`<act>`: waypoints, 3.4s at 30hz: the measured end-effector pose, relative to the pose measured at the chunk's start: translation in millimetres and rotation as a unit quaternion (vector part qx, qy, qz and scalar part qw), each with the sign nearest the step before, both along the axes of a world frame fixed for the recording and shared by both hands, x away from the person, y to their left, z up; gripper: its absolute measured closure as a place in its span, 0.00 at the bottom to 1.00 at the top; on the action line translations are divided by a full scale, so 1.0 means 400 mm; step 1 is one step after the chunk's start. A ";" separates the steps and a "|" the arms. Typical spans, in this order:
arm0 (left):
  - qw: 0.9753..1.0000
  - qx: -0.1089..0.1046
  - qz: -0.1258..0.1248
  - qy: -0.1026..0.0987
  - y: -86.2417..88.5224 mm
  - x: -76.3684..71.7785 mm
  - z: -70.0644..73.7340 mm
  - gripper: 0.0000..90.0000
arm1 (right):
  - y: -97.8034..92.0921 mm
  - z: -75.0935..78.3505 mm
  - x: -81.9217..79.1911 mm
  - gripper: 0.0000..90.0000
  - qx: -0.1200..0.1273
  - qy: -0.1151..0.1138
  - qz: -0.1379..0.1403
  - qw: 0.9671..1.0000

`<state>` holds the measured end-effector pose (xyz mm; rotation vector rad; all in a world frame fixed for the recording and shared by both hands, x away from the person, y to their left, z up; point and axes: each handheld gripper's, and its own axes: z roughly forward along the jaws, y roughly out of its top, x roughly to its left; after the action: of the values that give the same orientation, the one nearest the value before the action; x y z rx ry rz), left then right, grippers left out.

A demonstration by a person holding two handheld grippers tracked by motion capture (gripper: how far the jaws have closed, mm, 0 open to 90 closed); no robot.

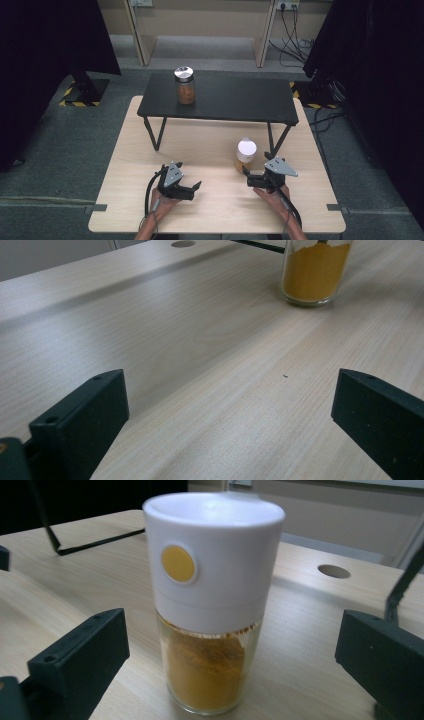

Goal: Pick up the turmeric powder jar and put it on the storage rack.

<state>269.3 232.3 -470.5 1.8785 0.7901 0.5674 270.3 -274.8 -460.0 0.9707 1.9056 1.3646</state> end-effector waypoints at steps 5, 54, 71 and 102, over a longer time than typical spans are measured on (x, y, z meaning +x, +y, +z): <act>1.000 0.000 0.000 0.000 0.000 0.000 0.000 0.01 | -0.001 0.016 0.020 0.03 -0.010 0.008 0.017 1.000; 1.000 0.002 0.000 0.001 -0.001 0.000 0.001 0.02 | 0.071 0.073 0.045 0.34 -0.009 -0.012 0.008 1.000; 1.000 0.001 -0.001 0.004 -0.001 0.002 0.002 0.02 | 0.066 0.126 0.026 0.34 -0.013 -0.015 0.018 1.000; 1.000 0.000 -0.003 0.005 -0.001 0.005 0.002 0.02 | 0.082 0.435 0.041 0.34 0.016 -0.013 0.088 0.996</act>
<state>271.2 231.8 -469.6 1.8852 0.7917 0.5546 286.6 -241.8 -286.1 0.8114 1.9948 1.5031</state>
